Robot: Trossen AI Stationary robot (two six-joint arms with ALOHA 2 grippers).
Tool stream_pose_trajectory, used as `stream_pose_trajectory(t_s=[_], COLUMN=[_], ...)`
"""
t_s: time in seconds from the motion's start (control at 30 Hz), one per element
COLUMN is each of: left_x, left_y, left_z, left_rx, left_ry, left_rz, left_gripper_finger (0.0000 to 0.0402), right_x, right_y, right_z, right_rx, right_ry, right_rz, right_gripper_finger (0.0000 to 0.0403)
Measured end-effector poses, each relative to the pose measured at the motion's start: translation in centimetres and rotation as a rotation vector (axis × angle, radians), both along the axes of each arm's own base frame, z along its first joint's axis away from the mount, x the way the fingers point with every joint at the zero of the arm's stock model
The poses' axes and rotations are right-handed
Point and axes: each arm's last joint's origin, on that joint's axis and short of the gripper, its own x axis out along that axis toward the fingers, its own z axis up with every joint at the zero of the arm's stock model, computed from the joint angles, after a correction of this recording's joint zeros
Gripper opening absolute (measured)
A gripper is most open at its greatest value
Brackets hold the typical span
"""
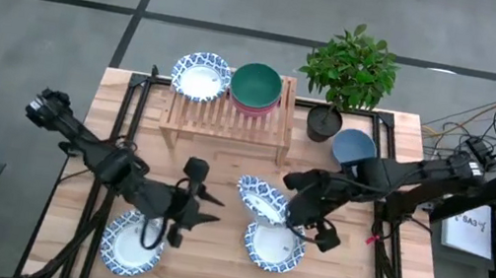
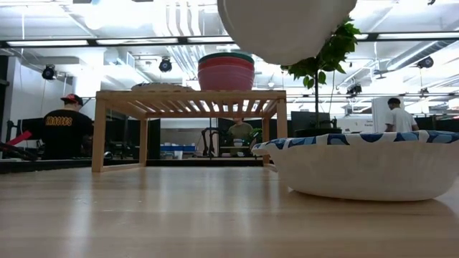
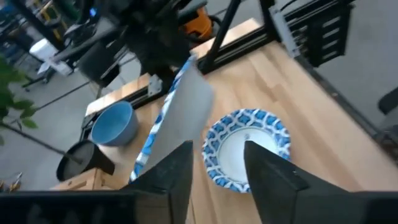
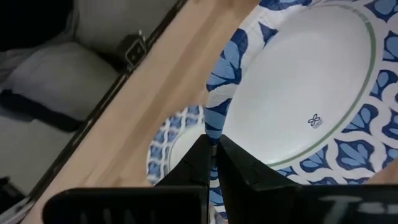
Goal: Place and stack bowls onto a shelf
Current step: Stack the white bowl on the top of the other white bowl on the shelf
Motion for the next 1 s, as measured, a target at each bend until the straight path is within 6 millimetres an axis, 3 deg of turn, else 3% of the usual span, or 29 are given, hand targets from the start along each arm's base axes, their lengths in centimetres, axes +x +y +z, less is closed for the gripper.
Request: stream_pose_trajectory(t_s=[0.23, 0.53, 0.8, 1.0], left_x=[1.6, 3.5, 3.8, 3.9], left_y=[1.9, 4.6, 5.5, 5.5], left_z=[-2.5, -4.7, -6.5, -6.8], left_rx=[0.007, -0.057, -0.053, -0.055], left_ry=[-0.042, -0.108, -0.081, -0.087], left_rz=[0.063, -0.038, -0.014, -0.015], left_gripper_finger=[0.0178, 0.0189, 0.0147, 0.008], right_x=[0.0, 0.7, 0.8, 0.8], right_y=[-0.1, 0.1, 0.1, 0.1], right_z=[-3.4, -4.8, -4.6, -4.7], right_rx=[0.029, 0.04, 0.037, 0.03], right_ry=[-0.043, -0.019, -0.051, -0.054], right_rz=[-0.022, -0.037, -0.024, -0.018], right_gripper_finger=[0.0009, 0.0009, 0.0009, 0.0009])
